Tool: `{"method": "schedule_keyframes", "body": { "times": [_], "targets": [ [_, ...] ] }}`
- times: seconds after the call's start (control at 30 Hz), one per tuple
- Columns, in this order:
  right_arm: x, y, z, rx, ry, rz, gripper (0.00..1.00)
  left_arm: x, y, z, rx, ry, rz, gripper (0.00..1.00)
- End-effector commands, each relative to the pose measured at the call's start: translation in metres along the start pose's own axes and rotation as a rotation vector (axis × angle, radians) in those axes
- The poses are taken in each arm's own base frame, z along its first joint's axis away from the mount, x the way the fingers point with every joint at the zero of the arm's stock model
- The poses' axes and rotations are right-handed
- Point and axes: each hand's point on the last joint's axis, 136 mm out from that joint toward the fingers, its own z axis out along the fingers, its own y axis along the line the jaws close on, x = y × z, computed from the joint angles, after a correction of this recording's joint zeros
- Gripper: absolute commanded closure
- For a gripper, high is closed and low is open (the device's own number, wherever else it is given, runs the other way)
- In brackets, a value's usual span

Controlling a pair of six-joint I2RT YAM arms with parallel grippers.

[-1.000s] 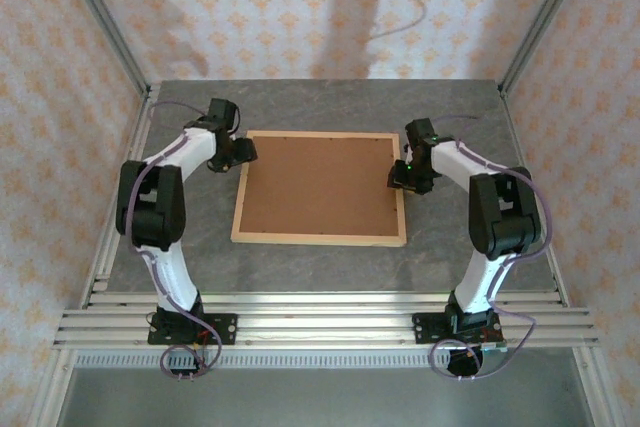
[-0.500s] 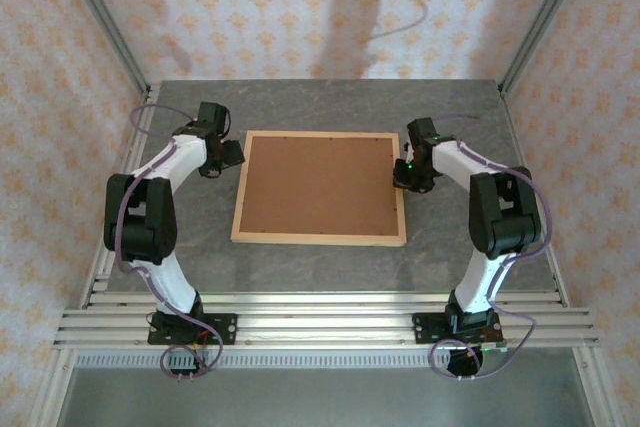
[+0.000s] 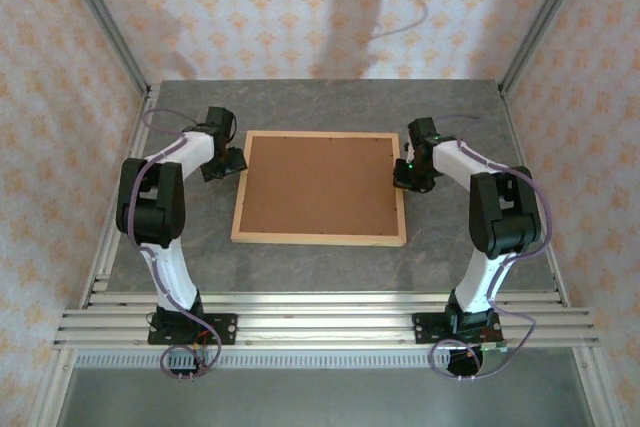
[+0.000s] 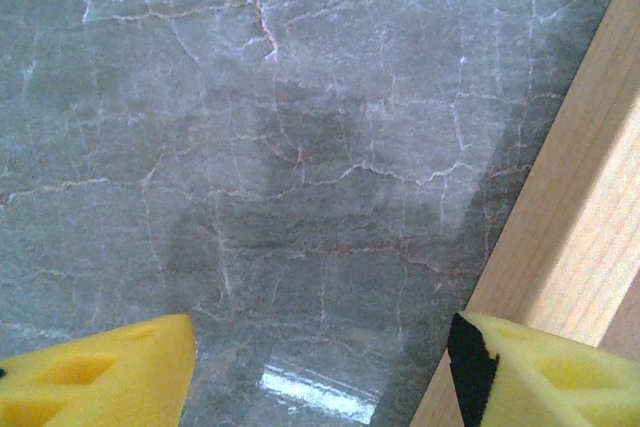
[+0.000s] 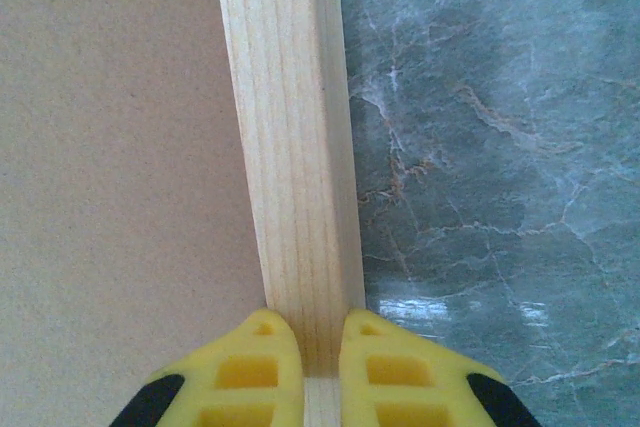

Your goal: Put the photo into the frame

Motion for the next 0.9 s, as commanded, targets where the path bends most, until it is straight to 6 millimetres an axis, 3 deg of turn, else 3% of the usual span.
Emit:
{"method": "schedule_keyframes", "body": {
  "times": [0.0,0.33,0.87],
  "targets": [
    [0.004,-0.012,0.015,0.05,0.036,0.002,0.9,0.014,0.007,-0.013,-0.02,0.017,0.028,0.3],
    [0.007,-0.011,0.021,0.042,0.058,0.007,0.9,0.03,0.005,-0.023,0.0,0.032,0.059,0.3],
    [0.009,-0.01,0.024,0.033,0.076,0.006,0.9,0.046,-0.02,-0.003,0.014,0.114,0.134,0.3]
  ]
}}
